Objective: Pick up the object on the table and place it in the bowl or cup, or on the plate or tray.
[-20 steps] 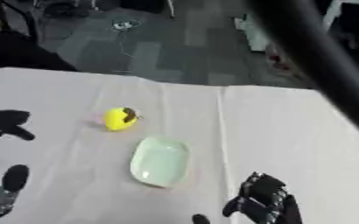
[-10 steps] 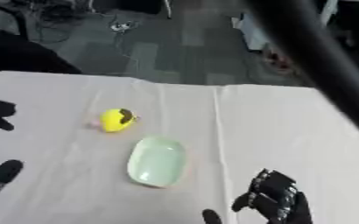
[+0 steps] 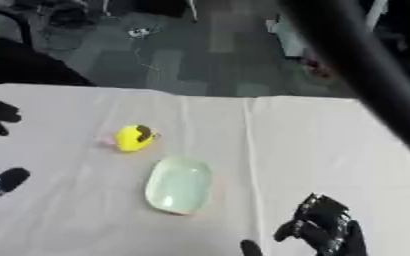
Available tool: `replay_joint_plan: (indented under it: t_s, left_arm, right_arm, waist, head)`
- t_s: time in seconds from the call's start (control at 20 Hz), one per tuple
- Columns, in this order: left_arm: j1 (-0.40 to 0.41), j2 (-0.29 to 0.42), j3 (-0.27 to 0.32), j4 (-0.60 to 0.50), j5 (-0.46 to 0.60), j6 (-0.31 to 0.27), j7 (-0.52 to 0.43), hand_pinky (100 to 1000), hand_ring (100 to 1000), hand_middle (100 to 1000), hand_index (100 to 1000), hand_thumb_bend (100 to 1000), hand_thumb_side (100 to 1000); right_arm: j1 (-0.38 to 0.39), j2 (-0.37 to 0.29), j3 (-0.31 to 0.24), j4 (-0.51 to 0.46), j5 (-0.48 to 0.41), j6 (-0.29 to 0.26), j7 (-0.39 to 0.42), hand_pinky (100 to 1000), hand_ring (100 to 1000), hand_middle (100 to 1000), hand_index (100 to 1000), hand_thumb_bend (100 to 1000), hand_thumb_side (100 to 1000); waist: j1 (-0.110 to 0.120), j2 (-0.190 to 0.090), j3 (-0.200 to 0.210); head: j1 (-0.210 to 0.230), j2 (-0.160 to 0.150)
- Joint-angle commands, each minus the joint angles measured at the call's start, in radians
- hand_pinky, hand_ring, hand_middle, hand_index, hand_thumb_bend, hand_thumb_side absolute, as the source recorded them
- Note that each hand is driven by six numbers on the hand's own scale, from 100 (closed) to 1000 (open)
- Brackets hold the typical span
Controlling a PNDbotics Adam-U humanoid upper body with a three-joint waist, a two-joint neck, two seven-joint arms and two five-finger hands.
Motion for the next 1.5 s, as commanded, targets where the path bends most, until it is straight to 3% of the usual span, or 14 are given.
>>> replay_joint_plan:
  t_s: [0.05,0.4,0.8,1.5]
  left_arm:
    - [-0.021,0.090,0.021,-0.013,-0.013,0.046,-0.064,548,569,706,731,541,849]
    - [-0.053,0.190,0.024,-0.013,-0.049,0.139,-0.211,568,598,712,725,538,858]
    - [-0.102,0.260,0.014,-0.013,-0.089,0.197,-0.355,588,631,716,716,542,853]
    - [-0.144,0.263,0.006,-0.013,-0.232,0.326,-0.585,616,679,725,717,530,869]
  right_arm:
    - [-0.012,-0.019,-0.007,-0.014,-0.015,-0.301,-0.299,316,303,238,372,433,531]
    - [-0.021,-0.036,-0.019,-0.014,-0.039,-0.301,-0.299,317,303,240,377,440,539]
    - [-0.034,-0.057,-0.034,-0.014,-0.072,-0.301,-0.299,318,303,243,382,451,548]
    - [-0.086,-0.125,-0.075,-0.014,-0.188,-0.301,-0.299,324,305,252,401,494,576]
  waist:
    - [0.008,-0.009,-0.005]
    - [0.016,-0.008,-0.017]
    - [0.023,-0.008,-0.035]
    - [0.038,0.003,-0.090]
  head:
    - [0.020,-0.005]
    - [0.042,-0.006]
    - [0.072,-0.004]
    - [0.156,-0.018]
